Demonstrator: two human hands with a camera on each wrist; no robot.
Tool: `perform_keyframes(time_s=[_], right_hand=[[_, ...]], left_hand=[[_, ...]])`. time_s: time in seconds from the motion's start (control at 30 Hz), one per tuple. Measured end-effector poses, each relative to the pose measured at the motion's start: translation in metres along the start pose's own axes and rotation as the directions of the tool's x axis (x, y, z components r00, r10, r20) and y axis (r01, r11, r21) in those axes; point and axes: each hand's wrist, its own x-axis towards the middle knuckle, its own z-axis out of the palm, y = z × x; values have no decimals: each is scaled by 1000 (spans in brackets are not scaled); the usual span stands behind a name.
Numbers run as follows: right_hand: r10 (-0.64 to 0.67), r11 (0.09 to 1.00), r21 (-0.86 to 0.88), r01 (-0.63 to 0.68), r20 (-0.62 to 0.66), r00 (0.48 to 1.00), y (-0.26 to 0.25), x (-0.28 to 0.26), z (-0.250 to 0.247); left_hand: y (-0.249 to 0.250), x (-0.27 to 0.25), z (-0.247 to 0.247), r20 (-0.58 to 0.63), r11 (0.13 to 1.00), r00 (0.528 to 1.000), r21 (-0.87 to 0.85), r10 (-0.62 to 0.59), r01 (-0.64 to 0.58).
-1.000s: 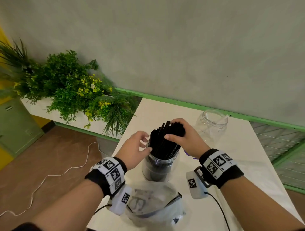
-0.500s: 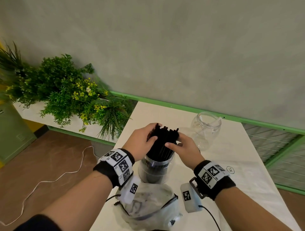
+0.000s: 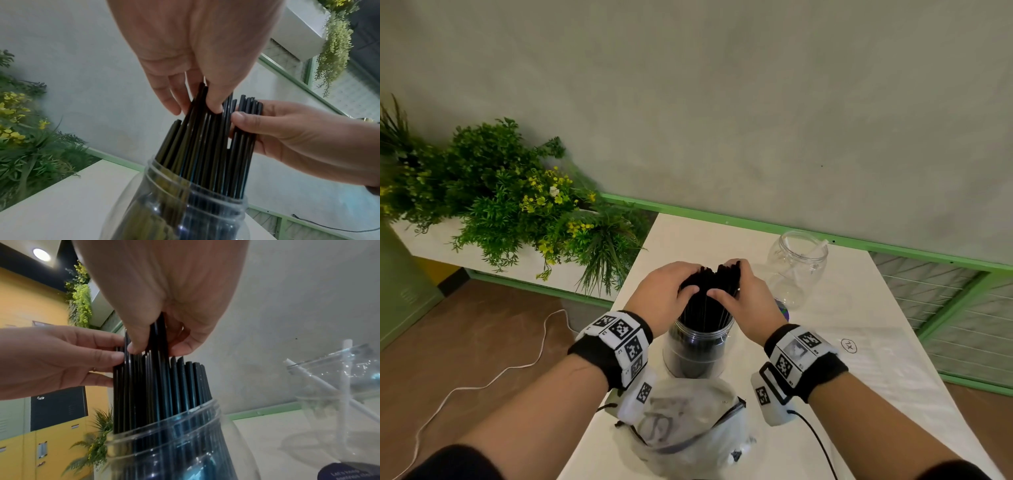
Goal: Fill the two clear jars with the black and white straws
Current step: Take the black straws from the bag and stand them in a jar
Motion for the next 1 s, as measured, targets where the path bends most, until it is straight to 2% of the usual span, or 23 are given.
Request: perform_keyframes(time_s=[0.1,0.2,0.27,0.33,0.43,0.6,0.67,0.73,0.83,0.9,1.0], right_hand=[[-18,996,-86,26,92,996,1,1,4],[-12,994,-106,27,141,990,1,0,6],[-27,999,-44,32,104,994,-1,-2,6],[-44,999,22,44,18,999,-1,-7,5],[-101,993,53,107,-107,989,1,-12,3],[-256,965,-97,244,-148,955,4,-13,3],[-293,954,-114,276,-178,940,7,-12,4],[-315,949,-98,301,-207,926,7,-12,5],[-303,952,-37,302,-216,928,4,-13,9],[-308,951,-15,310,-161,938,1,-11,12],[-339,940,-51,338,-20,941,-4,-6,15]], left_hand=[[-2,-1,0,24,998,998,34,61,-62],[-4,-7,2,73,996,996,71,57,-62],[-7,-12,4,12,998,998,22,66,-67],[-11,-16,6,-67,997,995,-28,74,-76],[-16,-21,10,-121,995,990,-60,66,-74],[-27,-30,21,-110,982,981,119,157,-144],[-32,-33,23,-117,994,989,84,87,-77],[-40,-38,26,-108,999,993,2,-47,48],[-49,-46,33,16,961,970,-133,-243,243],[-51,-49,35,74,949,959,-145,-272,281],[-55,-49,36,68,964,967,-89,-246,252]])
